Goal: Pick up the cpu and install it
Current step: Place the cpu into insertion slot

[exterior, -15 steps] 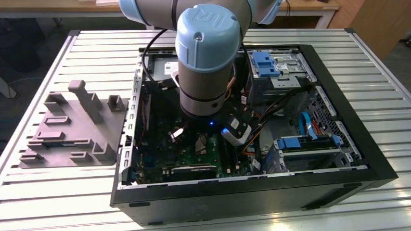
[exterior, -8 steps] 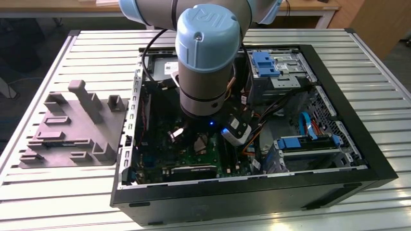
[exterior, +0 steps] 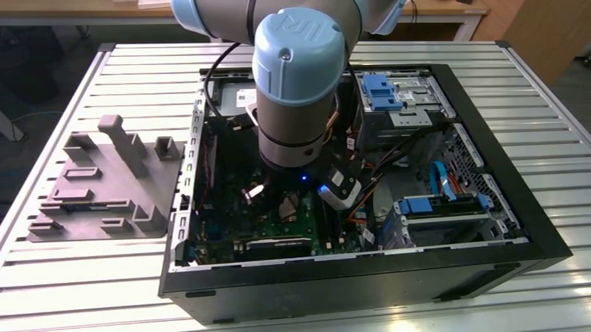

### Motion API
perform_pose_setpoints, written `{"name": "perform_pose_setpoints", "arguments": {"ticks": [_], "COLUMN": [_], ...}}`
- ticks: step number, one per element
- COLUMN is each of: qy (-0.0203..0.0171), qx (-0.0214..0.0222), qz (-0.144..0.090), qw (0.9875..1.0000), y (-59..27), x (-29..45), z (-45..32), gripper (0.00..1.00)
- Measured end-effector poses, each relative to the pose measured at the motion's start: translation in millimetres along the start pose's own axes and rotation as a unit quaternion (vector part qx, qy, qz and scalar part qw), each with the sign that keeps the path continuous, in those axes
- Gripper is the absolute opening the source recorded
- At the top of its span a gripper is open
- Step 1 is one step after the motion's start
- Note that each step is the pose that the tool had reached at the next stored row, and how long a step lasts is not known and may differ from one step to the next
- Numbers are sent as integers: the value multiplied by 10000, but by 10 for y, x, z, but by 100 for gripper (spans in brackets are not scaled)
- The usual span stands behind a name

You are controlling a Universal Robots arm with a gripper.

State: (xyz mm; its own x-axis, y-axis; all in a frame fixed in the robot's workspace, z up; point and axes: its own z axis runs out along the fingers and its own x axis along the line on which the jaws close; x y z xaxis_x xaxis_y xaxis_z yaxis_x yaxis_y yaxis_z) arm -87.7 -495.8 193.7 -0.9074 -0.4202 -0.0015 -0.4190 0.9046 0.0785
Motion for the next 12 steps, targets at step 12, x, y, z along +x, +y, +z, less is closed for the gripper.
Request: {"name": "perform_pose_setpoints", "arguments": {"ticks": [12], "qy": [0], "qx": [0], "qz": [0], "qw": [10000], "y": [-1], "x": [0], "z": [7], "gripper": [55]}}
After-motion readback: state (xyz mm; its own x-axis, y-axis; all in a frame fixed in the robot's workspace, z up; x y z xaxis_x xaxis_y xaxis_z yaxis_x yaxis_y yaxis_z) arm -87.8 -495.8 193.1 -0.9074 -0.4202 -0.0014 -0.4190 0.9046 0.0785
